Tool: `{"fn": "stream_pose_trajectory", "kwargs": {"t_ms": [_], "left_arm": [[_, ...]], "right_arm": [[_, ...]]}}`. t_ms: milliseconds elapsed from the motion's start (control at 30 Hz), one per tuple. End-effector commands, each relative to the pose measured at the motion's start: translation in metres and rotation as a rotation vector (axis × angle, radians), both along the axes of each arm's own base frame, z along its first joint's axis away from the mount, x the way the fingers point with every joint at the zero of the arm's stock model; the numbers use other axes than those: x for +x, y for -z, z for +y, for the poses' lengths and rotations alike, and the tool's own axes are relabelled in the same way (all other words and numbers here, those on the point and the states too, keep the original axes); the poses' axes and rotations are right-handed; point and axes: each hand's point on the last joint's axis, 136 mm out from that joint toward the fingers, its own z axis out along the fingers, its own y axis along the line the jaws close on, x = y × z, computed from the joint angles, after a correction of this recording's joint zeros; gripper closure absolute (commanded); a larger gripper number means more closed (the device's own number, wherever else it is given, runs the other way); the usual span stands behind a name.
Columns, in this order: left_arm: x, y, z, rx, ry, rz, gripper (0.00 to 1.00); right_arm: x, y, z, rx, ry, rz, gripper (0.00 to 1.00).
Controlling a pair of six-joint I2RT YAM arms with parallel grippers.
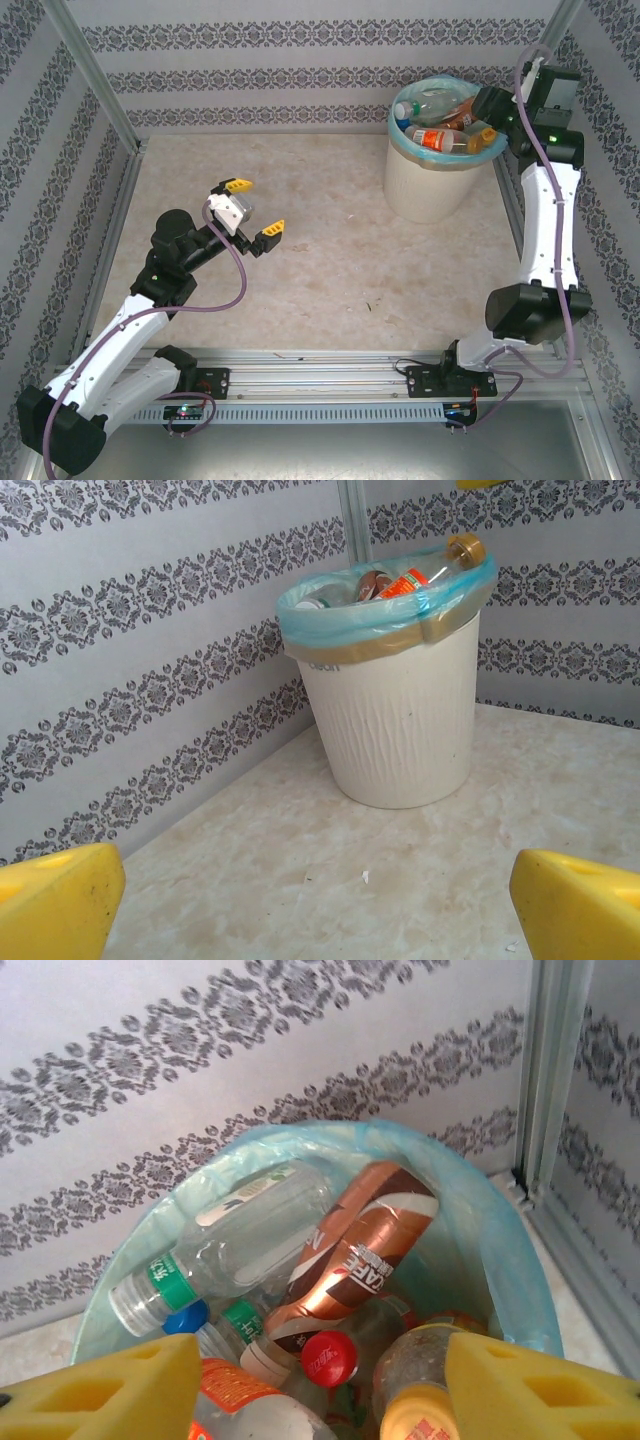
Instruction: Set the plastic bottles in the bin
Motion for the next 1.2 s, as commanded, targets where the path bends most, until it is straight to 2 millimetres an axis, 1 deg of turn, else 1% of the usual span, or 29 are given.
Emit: {"fn": "stream_pose_trajectory", "kwargs": {"t_ms": [0, 67, 133, 167, 200, 233, 267, 367, 433, 533, 600, 667, 733, 833, 1000, 1033, 1100, 1167], "left_arm": [[-0.003, -0.010, -0.004, -0.030, 0.021, -0.041, 0.01], [-0.003, -0.010, -0.005, -0.032, 0.025, -0.041, 0.01], [-0.003, -0.009, -0.005, -0.033, 0.027, -0.035, 0.01], [-0.003, -0.008, -0.005, -0.034, 0.027, -0.034, 0.01], [-0.003, -0.009, -0.005, -0.034, 0.025, -0.035, 0.01], [-0.004, -0.008, -0.005, -0.035, 0.026, -0.035, 0.01], [-0.004, -0.008, -0.005, -0.034, 0.025, -0.033, 0.01], [-0.003, -0.008, -0.004, -0.031, 0.023, -0.035, 0.01], [-0.003, -0.007, -0.005, -0.030, 0.025, -0.035, 0.01], [-0.003, -0.007, -0.005, -0.029, 0.026, -0.033, 0.01], [-0.003, -0.006, -0.004, -0.027, 0.023, -0.032, 0.00], [-0.003, -0.005, -0.004, -0.024, 0.020, -0.032, 0.01], [-0.002, -0.006, -0.004, -0.024, 0.017, -0.035, 0.00], [-0.002, -0.005, -0.004, -0.025, 0.016, -0.035, 0.00], [0.000, -0.009, -0.003, -0.039, 0.003, -0.039, 0.00], [0.001, -0.010, -0.001, -0.043, -0.005, -0.041, 0.00], [0.007, -0.013, 0.004, -0.058, -0.048, -0.029, 0.01], [0.019, -0.015, 0.013, -0.077, -0.130, 0.003, 0.00]], "right_arm": [[0.000, 0.007, 0.021, -0.074, -0.061, 0.016, 0.44], [0.003, 0.021, 0.040, -0.074, -0.119, 0.055, 0.55], [0.004, 0.038, 0.051, -0.060, -0.153, 0.102, 0.62], [0.004, 0.050, 0.056, -0.048, -0.169, 0.132, 0.67], [0.005, 0.058, 0.060, -0.036, -0.183, 0.151, 0.71], [0.004, 0.071, 0.062, -0.019, -0.189, 0.180, 0.75], [0.005, 0.082, 0.063, -0.009, -0.189, 0.205, 0.77], [0.009, 0.115, 0.058, -0.012, -0.179, 0.276, 0.79], [0.014, 0.132, 0.053, -0.012, -0.169, 0.315, 0.80], [0.019, 0.141, 0.048, 0.009, -0.161, 0.347, 0.81], [0.022, 0.137, 0.048, 0.014, -0.158, 0.339, 0.81], [0.025, 0.125, 0.051, 0.026, -0.167, 0.308, 0.80], [0.026, 0.111, 0.055, 0.032, -0.175, 0.277, 0.79], [0.023, 0.082, 0.064, 0.033, -0.196, 0.219, 0.77], [0.011, 0.028, 0.076, 0.017, -0.219, 0.095, 0.76], [0.008, 0.021, 0.077, 0.014, -0.218, 0.078, 0.76], [-0.001, 0.003, 0.082, 0.007, -0.225, 0.034, 0.76], [-0.011, -0.010, 0.086, -0.007, -0.225, 0.003, 0.75]]}}
